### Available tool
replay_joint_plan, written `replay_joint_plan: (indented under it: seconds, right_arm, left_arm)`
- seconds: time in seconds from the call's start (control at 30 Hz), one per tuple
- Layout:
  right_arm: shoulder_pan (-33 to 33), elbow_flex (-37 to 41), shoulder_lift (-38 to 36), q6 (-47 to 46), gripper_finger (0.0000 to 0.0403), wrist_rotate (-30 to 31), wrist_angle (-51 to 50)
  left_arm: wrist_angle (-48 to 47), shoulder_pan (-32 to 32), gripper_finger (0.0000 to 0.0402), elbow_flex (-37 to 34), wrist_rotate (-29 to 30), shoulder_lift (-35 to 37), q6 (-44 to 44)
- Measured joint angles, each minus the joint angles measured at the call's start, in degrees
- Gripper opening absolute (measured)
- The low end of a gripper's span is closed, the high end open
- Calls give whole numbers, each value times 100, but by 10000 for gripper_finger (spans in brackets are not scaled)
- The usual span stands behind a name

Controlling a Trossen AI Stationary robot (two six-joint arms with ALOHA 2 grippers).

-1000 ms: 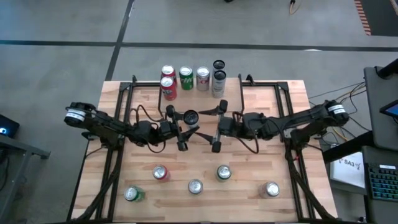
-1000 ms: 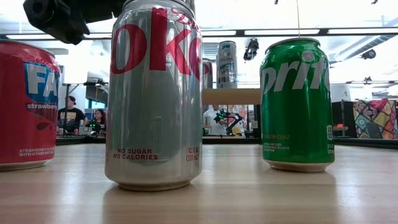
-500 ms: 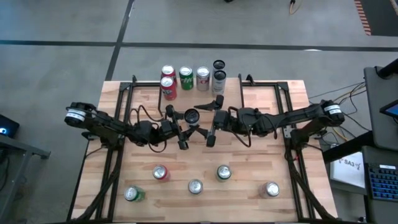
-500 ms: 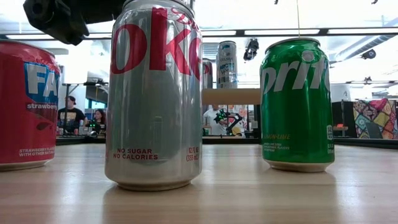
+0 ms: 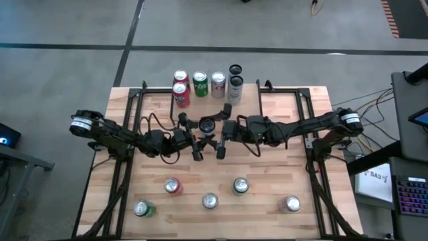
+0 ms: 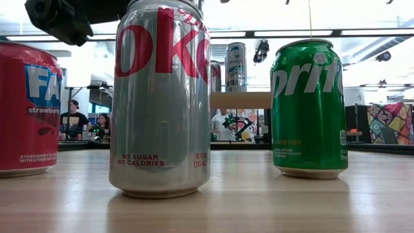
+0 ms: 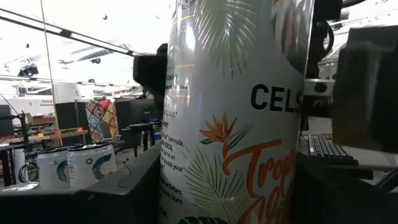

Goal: Place canned beverage on shelf
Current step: Put the white-yellow soda can on the shelf

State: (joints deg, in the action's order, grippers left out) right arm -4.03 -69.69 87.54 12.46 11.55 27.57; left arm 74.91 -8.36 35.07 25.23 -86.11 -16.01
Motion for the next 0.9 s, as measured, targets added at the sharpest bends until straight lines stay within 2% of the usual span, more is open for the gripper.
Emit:
replay_joint_plan:
  seconds: [0.1,0.27,0.33,0.5,0.6,0.9]
  right_arm:
    - [7,-104,76,3,295,36,7]
    - [17,-118,46,-4,231,59,-72]
    - [17,-118,42,-25,231,58,-83]
    - [48,-141,9,-149,231,59,-187]
    - [72,-195,-2,-184,231,53,-303]
    - [101,-371,-162,-178,231,44,-748]
  left_arm:
    - [-8,-2,227,0,147,0,-2]
    - [-42,-9,227,5,328,0,14]
    - [-50,-11,230,7,348,0,43]
    - [-59,-6,301,26,416,0,196]
    - [-26,0,328,26,459,0,210]
    - [-3,-23,339,26,443,16,212]
